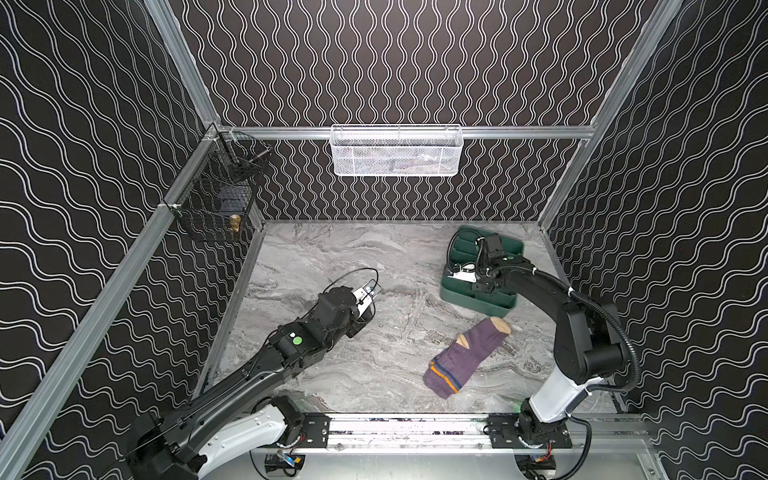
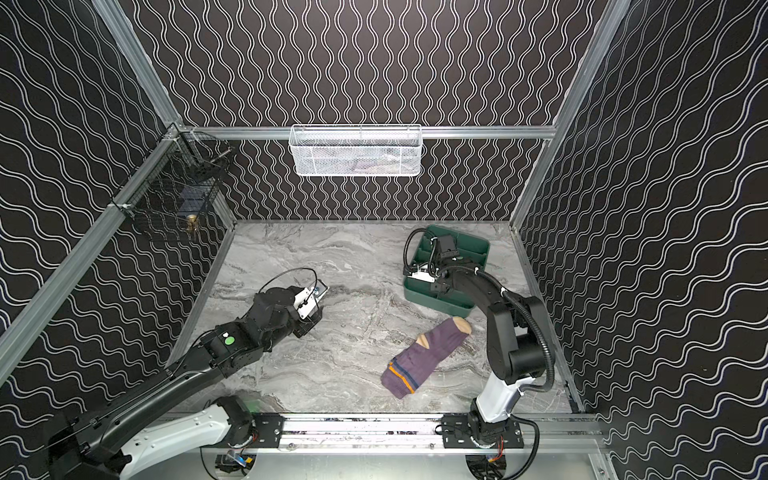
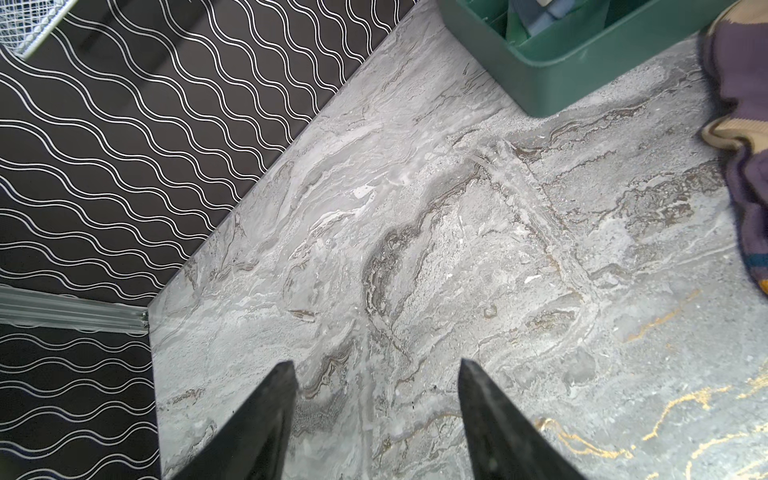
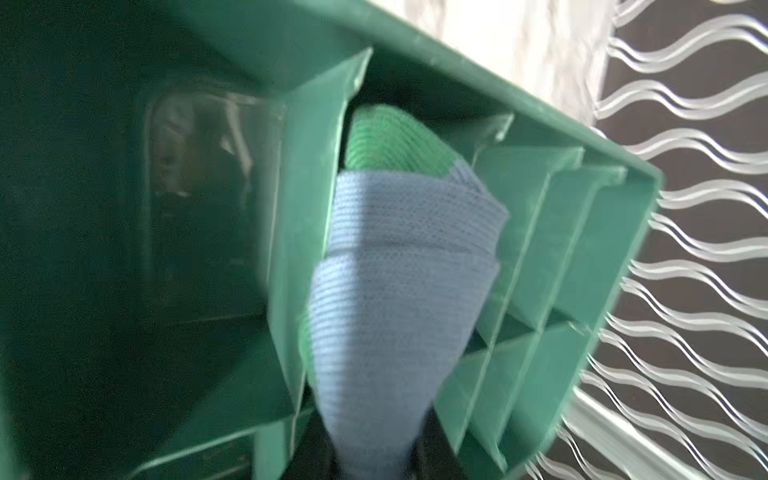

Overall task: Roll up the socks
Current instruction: 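Lower the roll into a green tray compartment with the right gripper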

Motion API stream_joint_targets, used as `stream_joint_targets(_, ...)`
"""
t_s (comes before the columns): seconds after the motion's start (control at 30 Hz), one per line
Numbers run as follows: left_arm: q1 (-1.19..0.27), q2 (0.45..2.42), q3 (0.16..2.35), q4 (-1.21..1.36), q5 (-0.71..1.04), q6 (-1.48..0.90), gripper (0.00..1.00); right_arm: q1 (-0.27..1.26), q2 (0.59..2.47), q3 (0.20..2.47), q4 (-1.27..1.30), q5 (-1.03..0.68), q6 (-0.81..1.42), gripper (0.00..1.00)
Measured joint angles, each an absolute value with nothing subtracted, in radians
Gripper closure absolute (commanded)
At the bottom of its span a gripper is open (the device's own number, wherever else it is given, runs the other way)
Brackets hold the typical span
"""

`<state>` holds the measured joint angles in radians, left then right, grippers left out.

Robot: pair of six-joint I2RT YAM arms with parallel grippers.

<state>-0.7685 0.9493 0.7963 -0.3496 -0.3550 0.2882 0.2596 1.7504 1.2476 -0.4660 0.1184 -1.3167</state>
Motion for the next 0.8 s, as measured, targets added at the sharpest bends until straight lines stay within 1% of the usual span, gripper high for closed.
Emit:
stream_joint_targets(0.33,-0.768,0.952,0.796,-0.349,-0.355,0.288,0.34,0.289,1.856,1.394,-0.601,-0.021,-1.253,1.00)
stream_joint_targets(0.8,-0.768,0.965,0.796,-0.350,-0.356,0.288,0.34,0.299,1.993,1.431,-0.613,-0.127,-1.182,1.00)
